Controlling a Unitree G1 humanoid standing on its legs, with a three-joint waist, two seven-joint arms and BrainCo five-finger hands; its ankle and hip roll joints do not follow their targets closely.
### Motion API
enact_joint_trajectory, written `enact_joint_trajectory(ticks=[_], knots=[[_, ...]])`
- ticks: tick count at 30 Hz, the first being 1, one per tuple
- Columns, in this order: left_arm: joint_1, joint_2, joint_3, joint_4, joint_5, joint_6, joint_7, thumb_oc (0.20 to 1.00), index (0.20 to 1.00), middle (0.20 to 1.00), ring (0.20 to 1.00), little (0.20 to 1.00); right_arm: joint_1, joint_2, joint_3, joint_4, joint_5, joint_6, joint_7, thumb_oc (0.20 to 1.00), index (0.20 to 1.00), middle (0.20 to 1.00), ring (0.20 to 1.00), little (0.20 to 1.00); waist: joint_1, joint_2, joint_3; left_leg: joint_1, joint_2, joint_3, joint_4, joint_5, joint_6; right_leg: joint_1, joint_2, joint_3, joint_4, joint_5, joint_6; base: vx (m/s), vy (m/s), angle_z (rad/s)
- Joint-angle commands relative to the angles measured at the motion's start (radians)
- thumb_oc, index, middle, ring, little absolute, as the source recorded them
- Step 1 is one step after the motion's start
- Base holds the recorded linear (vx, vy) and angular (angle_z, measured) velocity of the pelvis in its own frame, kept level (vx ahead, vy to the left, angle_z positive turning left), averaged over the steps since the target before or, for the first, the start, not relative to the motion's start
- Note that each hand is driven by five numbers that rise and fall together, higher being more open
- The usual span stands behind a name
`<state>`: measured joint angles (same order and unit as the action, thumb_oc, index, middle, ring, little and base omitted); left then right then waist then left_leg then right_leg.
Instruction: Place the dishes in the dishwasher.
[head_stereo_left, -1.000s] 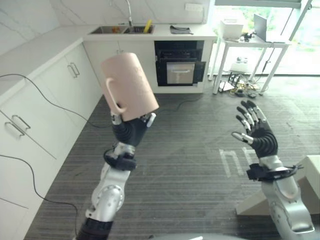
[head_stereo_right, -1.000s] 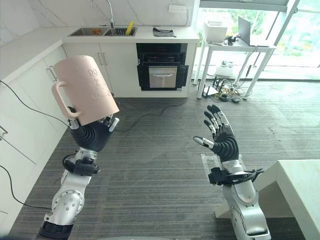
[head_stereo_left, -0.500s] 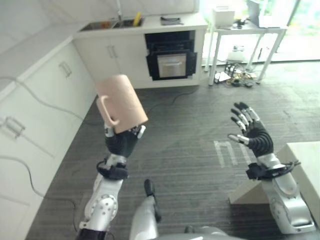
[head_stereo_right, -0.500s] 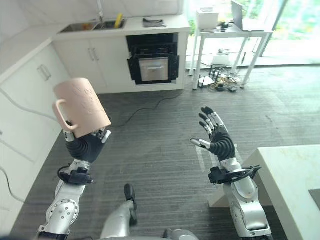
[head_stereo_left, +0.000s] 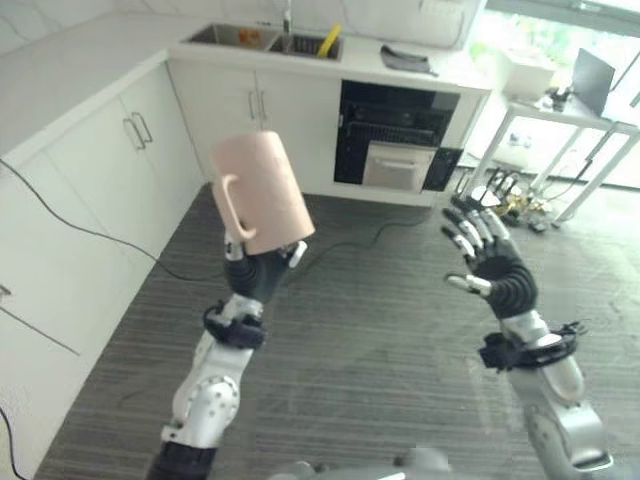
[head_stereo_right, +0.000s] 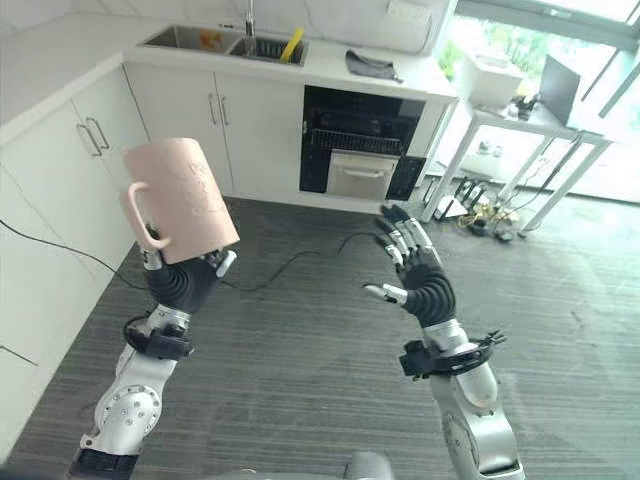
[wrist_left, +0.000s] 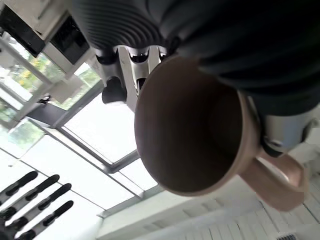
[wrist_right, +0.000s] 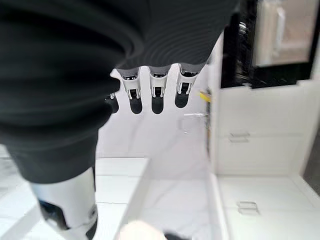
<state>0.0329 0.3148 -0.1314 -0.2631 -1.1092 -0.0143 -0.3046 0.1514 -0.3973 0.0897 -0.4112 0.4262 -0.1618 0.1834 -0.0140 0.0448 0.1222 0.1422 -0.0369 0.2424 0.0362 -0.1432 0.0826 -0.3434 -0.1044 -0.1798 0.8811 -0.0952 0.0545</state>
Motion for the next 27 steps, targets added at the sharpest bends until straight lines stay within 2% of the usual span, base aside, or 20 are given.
enact_joint_trajectory(ticks=[1,2,3,4,6,7,8,9,10,14,15,17,19,20,22,23,24,25,26,27], knots=[[-0.050,0.041,0.023,-0.067,0.007,-0.022,-0.027,0.200,0.200,0.200,0.200,0.200,-0.055,-0.025,-0.062,0.021,0.021,-0.071,-0.046,1.000,1.000,1.000,1.000,1.000,-0.007,-0.083,0.011,-0.106,0.046,-0.071,-0.109,0.201,-0.059,0.283,-0.003,-0.040,-0.471,0.125,0.077,0.31,-0.198,0.23],[-0.046,0.041,0.025,-0.065,0.012,-0.023,-0.032,0.200,0.200,0.200,0.200,0.200,-0.051,-0.028,-0.066,0.021,0.030,-0.076,-0.043,1.000,1.000,1.000,1.000,1.000,-0.019,-0.086,0.026,-0.080,0.046,-0.076,-0.112,0.185,-0.066,0.290,-0.014,-0.064,-0.574,0.128,0.075,0.44,-0.294,0.61],[-0.040,0.039,0.020,-0.069,0.025,-0.027,-0.023,0.200,0.200,0.200,0.200,0.200,-0.049,-0.029,-0.065,0.016,0.035,-0.071,-0.041,1.000,1.000,1.000,1.000,1.000,-0.041,-0.092,0.035,-0.045,0.040,-0.080,-0.117,0.157,-0.072,0.267,-0.025,-0.046,-0.713,0.163,0.084,0.46,-0.302,0.47],[-0.039,0.038,0.016,-0.070,0.030,-0.026,-0.019,0.200,0.200,0.200,0.200,0.200,-0.049,-0.030,-0.064,0.015,0.038,-0.068,-0.044,1.000,1.000,1.000,1.000,1.000,-0.051,-0.092,0.040,-0.027,0.040,-0.084,-0.119,0.142,-0.073,0.264,-0.028,-0.034,-0.756,0.184,0.090,0.49,-0.304,0.22],[-0.045,0.034,0.002,-0.077,0.049,-0.024,0.002,0.200,0.200,0.200,0.200,0.200,-0.057,-0.015,-0.048,0.009,0.026,-0.055,-0.064,1.000,1.000,1.000,1.000,1.000,-0.089,-0.091,0.046,0.043,0.031,-0.097,-0.123,0.077,-0.073,0.193,-0.070,0.000,-0.884,0.301,0.118,0.56,-0.323,-0.12],[-0.045,0.034,-0.003,-0.076,0.054,-0.029,0.003,0.200,0.200,0.200,0.200,0.200,-0.063,-0.007,-0.042,0.011,0.021,-0.052,-0.065,1.000,1.000,1.000,1.000,1.000,-0.099,-0.087,0.047,0.068,0.033,-0.099,-0.122,0.056,-0.073,0.176,-0.084,-0.001,-0.924,0.328,0.124,0.46,-0.271,0.05],[-0.044,0.034,-0.003,-0.076,0.055,-0.030,0.003,0.200,0.200,0.200,0.200,0.200,-0.064,-0.006,-0.041,0.012,0.020,-0.052,-0.065,1.000,1.000,1.000,1.000,1.000,-0.100,-0.085,0.048,0.074,0.035,-0.100,-0.122,0.051,-0.073,0.178,-0.084,-0.002,-0.930,0.332,0.125,0.41,-0.263,0.07],[-0.040,0.035,-0.005,-0.080,0.058,-0.036,0.007,0.200,0.200,0.200,0.200,0.200,-0.073,0.004,-0.029,0.013,0.009,-0.054,-0.069,1.000,1.000,1.000,1.000,1.000,-0.106,-0.083,0.046,0.104,0.044,-0.099,-0.116,0.022,-0.073,0.163,-0.109,0.000,-0.943,0.357,0.132,0.39,-0.285,0.07],[-0.036,0.042,0.001,-0.080,0.054,-0.041,0.005,0.200,0.200,0.200,0.200,0.200,-0.078,0.005,-0.028,0.019,0.015,-0.062,-0.058,1.000,1.000,1.000,1.000,1.000,-0.104,-0.083,0.039,0.111,0.051,-0.098,-0.103,0.004,-0.072,0.172,-0.117,-0.008,-0.949,0.341,0.133,0.44,-0.352,0.12],[-0.025,0.042,0.008,-0.084,0.033,-0.054,0.021,0.200,0.200,0.200,0.200,0.200,-0.098,-0.016,-0.018,0.026,0.019,-0.067,-0.055,1.000,1.000,1.000,1.000,1.000,-0.117,-0.079,-0.007,0.172,0.107,-0.071,-0.057,-0.038,-0.110,0.205,-0.115,-0.031,-0.928,0.335,0.141,0.37,-0.342,0.01],[-0.024,0.034,0.017,-0.087,0.029,-0.044,0.025,0.200,0.200,0.200,0.200,0.200,-0.113,-0.023,-0.023,0.024,0.029,-0.056,-0.052,1.000,1.000,1.000,1.000,1.000,-0.126,-0.068,-0.024,0.193,0.147,-0.064,-0.029,0.003,-0.139,0.202,-0.092,-0.030,-0.911,0.323,0.125,0.41,-0.388,0.16],[-0.020,0.026,0.024,-0.097,0.039,-0.031,0.030,0.200,0.200,0.200,0.200,0.200,-0.120,-0.027,-0.026,0.019,0.037,-0.049,-0.049,1.000,1.000,1.000,1.000,1.000,-0.133,-0.053,-0.037,0.177,0.194,-0.061,0.043,0.092,-0.173,0.214,-0.051,-0.016,-0.905,0.297,0.090,0.35,-0.380,-0.04],[-0.003,0.017,0.027,-0.098,0.058,-0.030,0.030,0.200,0.200,0.200,0.200,0.200,-0.119,-0.035,-0.033,0.018,0.057,-0.036,-0.038,1.000,1.000,1.000,1.000,1.000,-0.140,-0.041,-0.051,0.143,0.234,-0.065,0.182,0.193,-0.204,0.240,0.005,0.003,-0.907,0.261,0.040,0.40,-0.459,-0.54],[0.018,0.008,0.030,-0.095,0.059,-0.046,0.031,0.200,0.200,0.200,0.200,0.200,-0.111,-0.046,-0.036,0.029,0.060,-0.036,-0.010,1.000,1.000,1.000,1.000,1.000,-0.136,-0.046,-0.052,0.063,0.232,-0.081,0.398,0.300,-0.233,0.298,0.047,0.038,-0.928,0.228,-0.010,0.38,-0.442,-0.57],[0.032,-0.001,0.029,-0.097,0.067,-0.055,0.033,0.200,0.200,0.200,0.200,0.200,-0.107,-0.051,-0.038,0.034,0.059,-0.037,0.010,1.000,1.000,1.000,1.000,1.000,-0.126,-0.060,-0.045,-0.026,0.207,-0.097,0.556,0.327,-0.236,0.329,0.056,0.061,-0.930,0.211,-0.037,0.30,-0.346,-0.56],[0.039,-0.012,0.025,-0.095,0.077,-0.054,0.029,0.200,0.200,0.200,0.200,0.200,-0.100,-0.050,-0.046,0.034,0.053,-0.038,0.019,1.000,1.000,1.000,1.000,1.000,-0.108,-0.081,-0.029,-0.154,0.200,-0.115,0.682,0.322,-0.220,0.363,0.052,0.072,-0.933,0.203,-0.052,0.22,-0.230,-0.73],[0.039,-0.016,0.026,-0.093,0.080,-0.047,0.028,0.200,0.200,0.200,0.200,0.200,-0.098,-0.050,-0.048,0.033,0.049,-0.038,0.015,1.000,1.000,1.000,1.000,1.000,-0.097,-0.087,-0.018,-0.221,0.189,-0.123,0.698,0.293,-0.199,0.378,0.053,0.079,-0.937,0.202,-0.050,0.24,-0.189,-0.62],[0.042,-0.016,0.028,-0.090,0.081,-0.045,0.027,0.200,0.200,0.200,0.200,0.200,-0.098,-0.052,-0.049,0.035,0.051,-0.041,0.013,1.000,1.000,1.000,1.000,1.000,-0.085,-0.092,-0.006,-0.259,0.162,-0.119,0.666,0.259,-0.175,0.391,0.053,0.091,-0.943,0.200,-0.043,0.27,-0.045,-0.31],[0.055,-0.006,0.034,-0.089,0.071,-0.052,0.021,0.200,0.200,0.200,0.200,0.200,-0.098,-0.059,-0.050,0.038,0.065,-0.045,0.017,1.000,1.000,1.000,1.000,1.000,-0.071,-0.089,0.007,-0.268,0.142,-0.091,0.565,0.245,-0.158,0.411,0.062,0.106,-0.951,0.187,-0.033,0.32,0.039,-0.45],[0.063,-0.001,0.039,-0.093,0.065,-0.052,0.017,0.200,0.200,0.200,0.200,0.200,-0.096,-0.061,-0.051,0.035,0.070,-0.043,0.019,1.000,1.000,1.000,1.000,1.000,-0.063,-0.081,0.015,-0.270,0.144,-0.067,0.451,0.265,-0.160,0.427,0.075,0.113,-0.955,0.174,-0.028,0.39,0.129,-0.71]])
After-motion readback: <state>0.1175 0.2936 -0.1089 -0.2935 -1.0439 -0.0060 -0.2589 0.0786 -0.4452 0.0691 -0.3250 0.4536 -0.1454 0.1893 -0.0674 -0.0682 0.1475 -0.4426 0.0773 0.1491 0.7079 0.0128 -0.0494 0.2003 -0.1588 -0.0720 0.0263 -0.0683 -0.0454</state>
